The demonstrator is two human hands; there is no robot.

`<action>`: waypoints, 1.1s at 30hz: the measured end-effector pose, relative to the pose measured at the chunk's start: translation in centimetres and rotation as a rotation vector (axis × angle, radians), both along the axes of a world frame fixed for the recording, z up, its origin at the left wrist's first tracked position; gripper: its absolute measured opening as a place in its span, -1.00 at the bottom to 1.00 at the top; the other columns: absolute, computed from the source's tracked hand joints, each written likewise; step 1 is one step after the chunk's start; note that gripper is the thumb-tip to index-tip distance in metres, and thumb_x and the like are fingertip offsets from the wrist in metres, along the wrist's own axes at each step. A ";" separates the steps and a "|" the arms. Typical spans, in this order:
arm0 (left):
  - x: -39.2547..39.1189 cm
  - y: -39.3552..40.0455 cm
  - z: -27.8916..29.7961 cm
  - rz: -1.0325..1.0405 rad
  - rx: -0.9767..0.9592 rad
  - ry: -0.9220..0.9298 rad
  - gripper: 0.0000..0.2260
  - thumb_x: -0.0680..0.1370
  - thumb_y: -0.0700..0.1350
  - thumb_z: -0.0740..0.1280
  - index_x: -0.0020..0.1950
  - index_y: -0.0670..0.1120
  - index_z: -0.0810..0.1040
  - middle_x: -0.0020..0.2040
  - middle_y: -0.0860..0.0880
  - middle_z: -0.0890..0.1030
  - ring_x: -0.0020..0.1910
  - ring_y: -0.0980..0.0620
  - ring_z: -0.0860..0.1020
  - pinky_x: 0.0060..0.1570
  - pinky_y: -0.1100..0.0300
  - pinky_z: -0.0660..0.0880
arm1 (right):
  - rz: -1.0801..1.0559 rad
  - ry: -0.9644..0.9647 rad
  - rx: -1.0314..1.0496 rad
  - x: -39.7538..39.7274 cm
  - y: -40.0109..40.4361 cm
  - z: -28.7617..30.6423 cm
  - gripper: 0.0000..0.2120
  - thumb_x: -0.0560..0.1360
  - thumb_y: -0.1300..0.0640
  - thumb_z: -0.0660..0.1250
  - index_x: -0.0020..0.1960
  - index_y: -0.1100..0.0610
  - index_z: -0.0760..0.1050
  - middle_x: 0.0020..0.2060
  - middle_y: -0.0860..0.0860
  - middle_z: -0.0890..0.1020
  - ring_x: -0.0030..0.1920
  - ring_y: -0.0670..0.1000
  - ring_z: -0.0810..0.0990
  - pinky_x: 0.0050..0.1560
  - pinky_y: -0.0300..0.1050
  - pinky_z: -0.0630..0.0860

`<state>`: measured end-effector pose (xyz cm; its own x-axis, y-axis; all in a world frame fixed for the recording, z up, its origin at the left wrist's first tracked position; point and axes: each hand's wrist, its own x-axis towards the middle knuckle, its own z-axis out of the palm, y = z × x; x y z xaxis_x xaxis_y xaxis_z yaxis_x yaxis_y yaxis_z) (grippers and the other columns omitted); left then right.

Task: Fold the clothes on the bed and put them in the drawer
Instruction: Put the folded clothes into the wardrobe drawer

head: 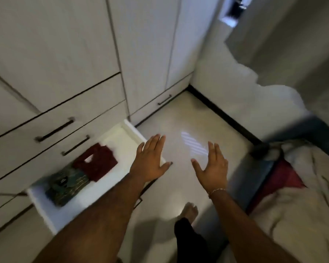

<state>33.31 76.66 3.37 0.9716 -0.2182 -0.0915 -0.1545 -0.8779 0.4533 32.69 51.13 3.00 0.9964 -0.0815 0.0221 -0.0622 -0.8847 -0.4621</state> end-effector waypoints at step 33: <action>10.3 -102.3 6.3 -1.114 -0.341 0.833 -0.50 0.64 -0.04 0.39 0.55 -0.07 0.38 0.42 -0.10 0.51 0.33 0.01 0.53 0.27 0.24 0.39 | -1.974 -0.546 0.552 -9.8 -70.6 4.5 -0.22 0.52 -0.06 0.50 0.62 0.08 0.23 0.56 0.11 0.34 0.49 0.14 0.40 0.49 0.17 0.38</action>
